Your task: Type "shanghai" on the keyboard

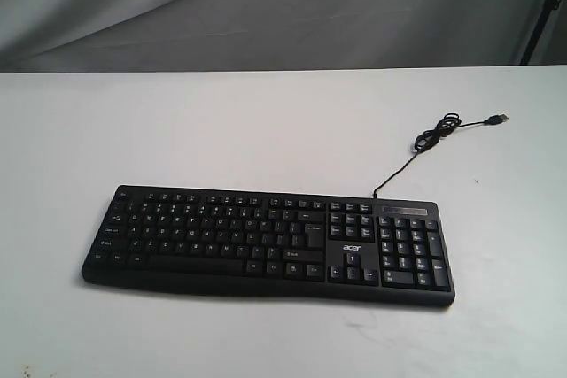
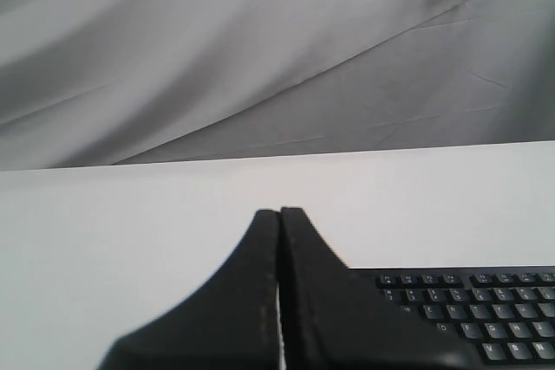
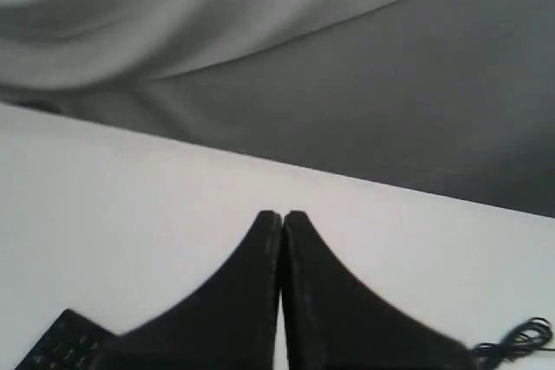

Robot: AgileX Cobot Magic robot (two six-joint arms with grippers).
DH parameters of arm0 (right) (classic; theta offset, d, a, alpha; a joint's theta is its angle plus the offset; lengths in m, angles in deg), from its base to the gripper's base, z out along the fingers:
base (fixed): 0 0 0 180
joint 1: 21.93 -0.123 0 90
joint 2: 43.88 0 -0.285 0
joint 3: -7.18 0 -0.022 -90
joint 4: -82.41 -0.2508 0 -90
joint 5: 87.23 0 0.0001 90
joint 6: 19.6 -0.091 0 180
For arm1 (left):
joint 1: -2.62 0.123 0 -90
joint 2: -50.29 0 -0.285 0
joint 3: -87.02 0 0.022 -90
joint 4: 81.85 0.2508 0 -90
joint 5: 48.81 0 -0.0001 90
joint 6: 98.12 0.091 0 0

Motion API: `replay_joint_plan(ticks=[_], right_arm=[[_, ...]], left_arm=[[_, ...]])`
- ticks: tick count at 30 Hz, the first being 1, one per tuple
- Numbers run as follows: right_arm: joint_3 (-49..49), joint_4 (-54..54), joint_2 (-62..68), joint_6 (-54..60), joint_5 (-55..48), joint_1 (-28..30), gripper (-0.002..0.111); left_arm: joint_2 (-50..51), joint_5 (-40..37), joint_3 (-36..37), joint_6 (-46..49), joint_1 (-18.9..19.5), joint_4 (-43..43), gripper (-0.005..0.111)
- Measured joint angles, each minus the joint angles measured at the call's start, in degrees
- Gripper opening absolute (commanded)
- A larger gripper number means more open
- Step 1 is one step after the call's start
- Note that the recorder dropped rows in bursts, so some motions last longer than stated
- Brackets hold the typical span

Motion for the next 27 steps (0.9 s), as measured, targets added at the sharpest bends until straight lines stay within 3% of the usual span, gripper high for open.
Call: replay_joint_plan(ticks=[14,18,27], right_arm=[[38.38,7.85,-36.01,-0.32,10.52,30.63,0.000],[44.77,8.23,-44.39,-0.32,10.62,34.42,0.000],[50.50,8.11,-56.30,-0.32,10.15,34.79,0.000]], left_arm=[[0.00,0.00,0.00,0.00,0.00,0.00,0.000],[0.00,0.00,0.00,0.00,0.00,0.00,0.000],[0.00,0.00,0.00,0.00,0.00,0.00,0.000]])
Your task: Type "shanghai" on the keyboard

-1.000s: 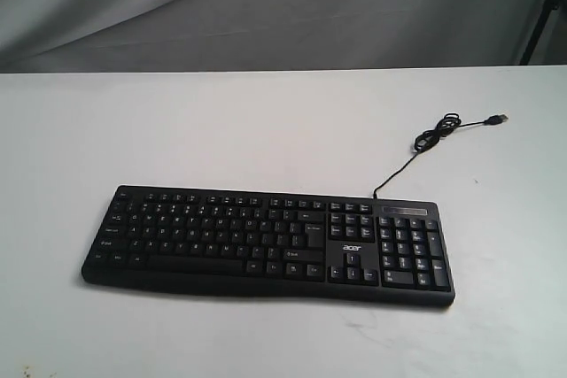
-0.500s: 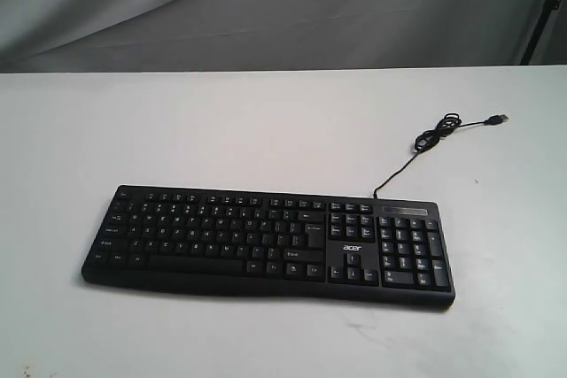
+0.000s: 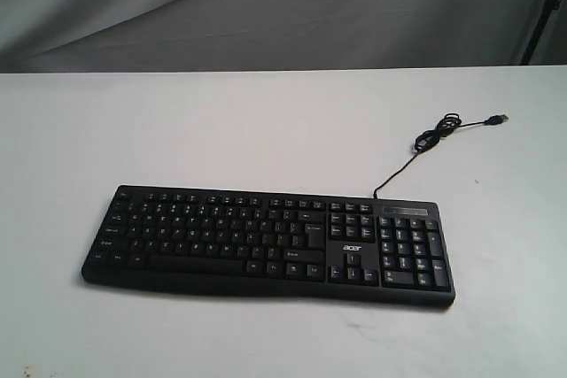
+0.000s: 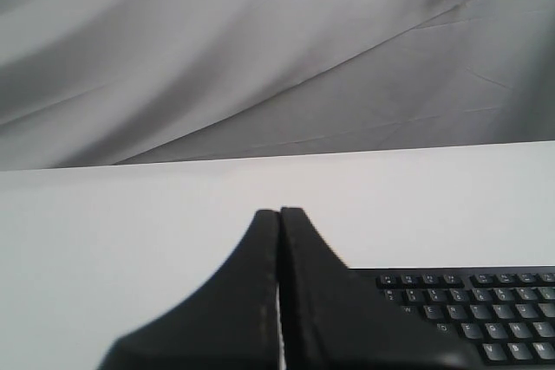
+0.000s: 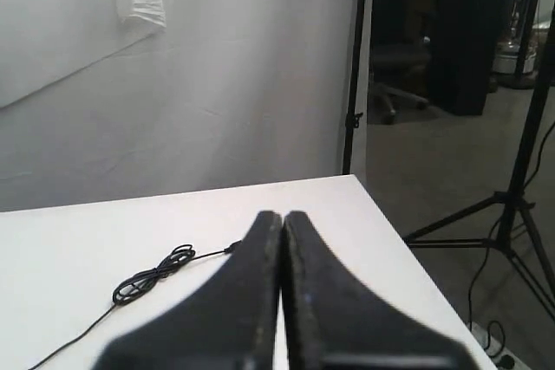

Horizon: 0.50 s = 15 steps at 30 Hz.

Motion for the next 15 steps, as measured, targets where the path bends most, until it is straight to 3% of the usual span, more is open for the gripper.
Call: replay_joint_plan(ticks=[8,15], right_arm=[[0.50,0.10,-7.21,8.69,-6.26,0.00,0.000],[1.41,0.10,-10.11,8.20,-7.23,0.00,0.000]], left_arm=[[0.00,0.00,0.00,0.00,0.00,0.00,0.000],[0.00,0.00,0.00,0.00,0.00,0.00,0.000]])
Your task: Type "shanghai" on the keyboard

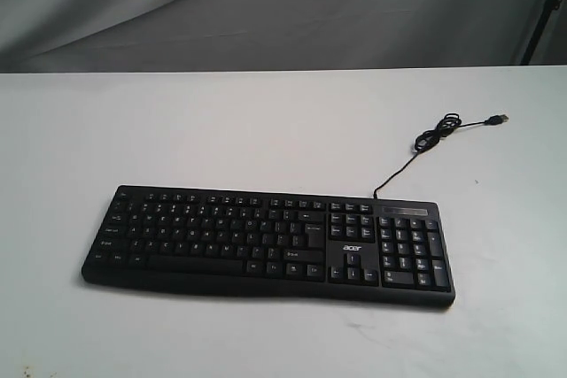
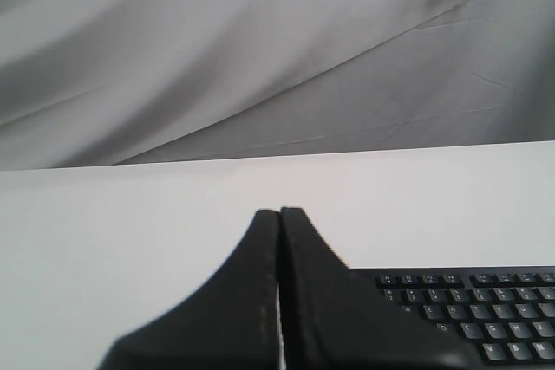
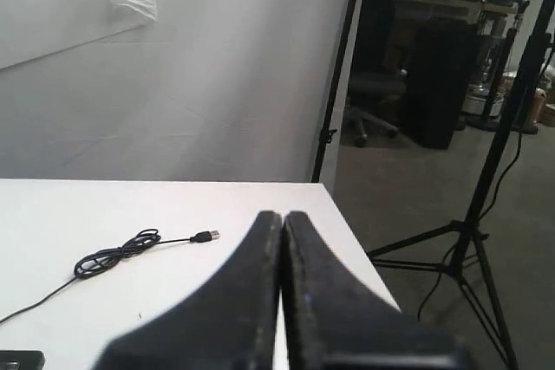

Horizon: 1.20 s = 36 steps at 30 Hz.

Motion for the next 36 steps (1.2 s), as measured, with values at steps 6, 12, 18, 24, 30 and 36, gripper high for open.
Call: replay_joint_plan(ticks=[6,12,18,24,30,36], right_arm=[[8.79,-1.95,-0.11,-1.55,6.68,0.00,0.000],[13.51,-2.60,-0.55,-1.55,8.38,0.00,0.000],[15.69,-5.06,-2.92,-1.55,8.59,1.86,0.000],[15.73,-5.16,-3.05,1.82,2.85,1.86,0.000],[15.73,-5.16,-3.05,1.01,2.29,1.86,0.000],[15.73,-5.38,-3.05,0.45,2.29,1.86,0.000]], left_arm=[[0.00,0.00,0.00,0.00,0.00,0.00,0.000],[0.00,0.00,0.00,0.00,0.00,0.00,0.000],[0.00,0.00,0.00,0.00,0.00,0.00,0.000],[0.00,0.00,0.00,0.00,0.00,0.00,0.000],[0.00,0.00,0.00,0.00,0.00,0.00,0.000],[0.00,0.00,0.00,0.00,0.00,0.00,0.000]])
